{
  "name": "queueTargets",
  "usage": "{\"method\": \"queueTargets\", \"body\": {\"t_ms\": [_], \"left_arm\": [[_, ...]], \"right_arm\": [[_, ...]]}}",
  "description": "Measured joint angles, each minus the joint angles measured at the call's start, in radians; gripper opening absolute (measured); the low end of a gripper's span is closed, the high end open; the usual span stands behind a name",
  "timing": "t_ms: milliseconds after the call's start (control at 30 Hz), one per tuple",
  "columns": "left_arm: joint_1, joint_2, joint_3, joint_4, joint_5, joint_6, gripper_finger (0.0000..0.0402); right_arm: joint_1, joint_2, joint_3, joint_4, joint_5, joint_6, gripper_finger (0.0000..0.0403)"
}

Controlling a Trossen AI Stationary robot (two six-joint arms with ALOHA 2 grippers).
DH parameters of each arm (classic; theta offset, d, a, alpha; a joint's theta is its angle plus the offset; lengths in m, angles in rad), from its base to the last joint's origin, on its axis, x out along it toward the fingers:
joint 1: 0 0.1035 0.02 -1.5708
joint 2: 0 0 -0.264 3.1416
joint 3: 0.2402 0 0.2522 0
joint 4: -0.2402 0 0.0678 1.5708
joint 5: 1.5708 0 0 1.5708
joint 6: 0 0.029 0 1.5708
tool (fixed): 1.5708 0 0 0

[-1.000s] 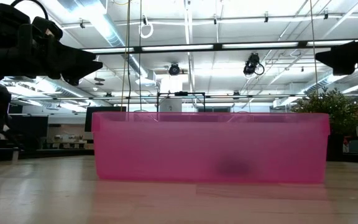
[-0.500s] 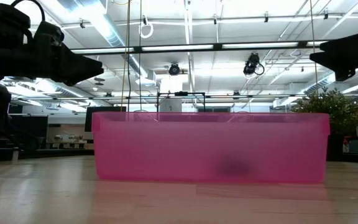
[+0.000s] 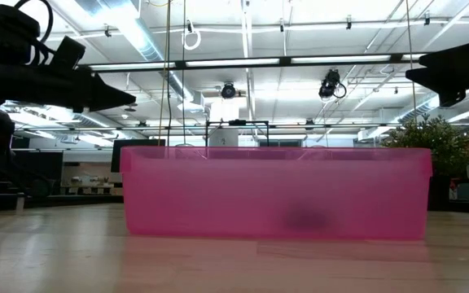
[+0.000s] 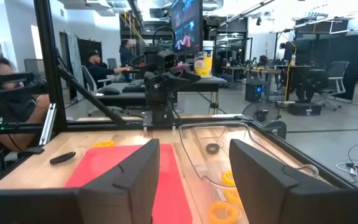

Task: Sort spring keychains
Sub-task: Put the black spring keychain into the transparent bin

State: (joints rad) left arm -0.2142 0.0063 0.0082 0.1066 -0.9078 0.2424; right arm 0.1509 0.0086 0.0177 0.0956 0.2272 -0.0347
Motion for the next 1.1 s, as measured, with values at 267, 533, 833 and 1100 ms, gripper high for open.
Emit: {"method": "queueTargets", "body": {"t_ms": [267,533,833,1100], "left_arm": [[0.000,0.000,0.000,0.066,-0.034,-0.015,0.0222],[0.000,0.000,0.067,0.083,0.065,0.011,0.0222],[0.005,0.000,0.173,0.084,0.189,0.069,0.0222],[0.006,0.008,0.211,0.073,0.182,0.094,0.0222]], "right_arm": [[0.000,0.000,0.000,0.000,0.000,0.000,0.0198],[0.000,0.000,0.000,0.000,0.000,0.000,0.0198],[0.000,0.000,0.000,0.000,0.000,0.000,0.0198],[0.000,0.000,0.000,0.000,-0.001,0.000,0.0198]]}}
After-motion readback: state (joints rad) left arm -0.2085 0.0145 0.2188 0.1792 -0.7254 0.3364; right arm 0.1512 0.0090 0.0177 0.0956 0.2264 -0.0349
